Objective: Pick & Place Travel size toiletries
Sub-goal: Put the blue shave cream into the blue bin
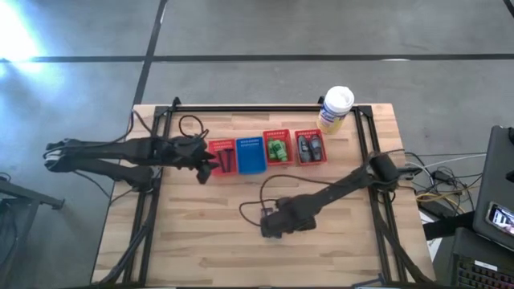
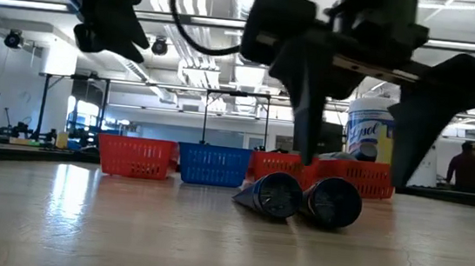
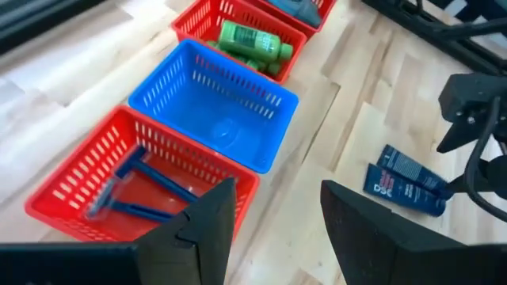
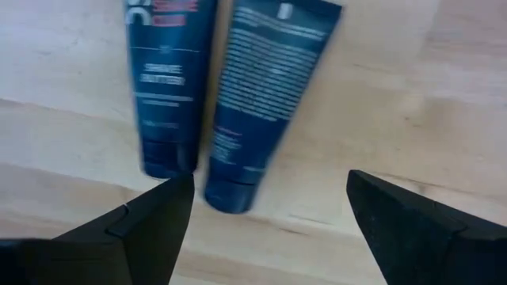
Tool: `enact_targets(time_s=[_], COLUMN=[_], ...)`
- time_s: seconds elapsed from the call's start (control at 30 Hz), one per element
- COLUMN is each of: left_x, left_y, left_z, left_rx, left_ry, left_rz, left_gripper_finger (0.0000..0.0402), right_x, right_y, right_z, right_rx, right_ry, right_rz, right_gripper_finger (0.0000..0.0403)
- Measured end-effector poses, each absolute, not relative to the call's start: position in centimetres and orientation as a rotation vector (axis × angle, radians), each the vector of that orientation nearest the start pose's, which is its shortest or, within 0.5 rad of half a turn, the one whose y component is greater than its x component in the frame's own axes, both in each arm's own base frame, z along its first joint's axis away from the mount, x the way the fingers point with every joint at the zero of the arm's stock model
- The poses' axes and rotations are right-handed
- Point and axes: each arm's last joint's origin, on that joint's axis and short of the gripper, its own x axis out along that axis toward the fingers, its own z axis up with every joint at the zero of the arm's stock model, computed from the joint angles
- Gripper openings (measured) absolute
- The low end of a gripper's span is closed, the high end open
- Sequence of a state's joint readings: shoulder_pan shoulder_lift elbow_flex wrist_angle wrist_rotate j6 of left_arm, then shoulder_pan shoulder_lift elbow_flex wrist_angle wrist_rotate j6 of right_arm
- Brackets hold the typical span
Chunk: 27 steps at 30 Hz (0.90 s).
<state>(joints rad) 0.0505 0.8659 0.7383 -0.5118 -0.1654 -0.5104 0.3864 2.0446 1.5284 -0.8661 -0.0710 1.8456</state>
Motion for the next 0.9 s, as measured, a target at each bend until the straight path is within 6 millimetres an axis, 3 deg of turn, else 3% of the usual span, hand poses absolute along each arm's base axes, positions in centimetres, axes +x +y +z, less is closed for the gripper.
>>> enact_targets(time_s=[0.3, 0.6, 0.77, 0.9], left_x=[17.2, 16.5, 15.5, 14.7], left_y=[1.2, 1.1, 1.0, 0.9], left_z=[27.6, 27.3, 27.1, 27.1], left_rx=[-0.400, -0.366, -0.335, -0.331], left_ry=[0.582, 0.652, 0.683, 0.681], left_rz=[0.301, 0.251, 0.233, 0.233], left_gripper_finger=[0.0190, 0.0190, 0.0190, 0.0190], right_x=[38.3, 38.7, 38.7, 38.3], right_y=[15.8, 15.6, 15.3, 14.9], right_z=[14.8, 14.5, 16.0, 18.7], right_rx=[1.305, 1.302, 1.295, 1.314], right_ry=[1.259, 1.257, 1.240, 1.160], right_rz=[-1.027, -1.023, -0.953, -0.909], right_gripper_finger=[0.0281, 0.0178, 0.0107, 0.0104])
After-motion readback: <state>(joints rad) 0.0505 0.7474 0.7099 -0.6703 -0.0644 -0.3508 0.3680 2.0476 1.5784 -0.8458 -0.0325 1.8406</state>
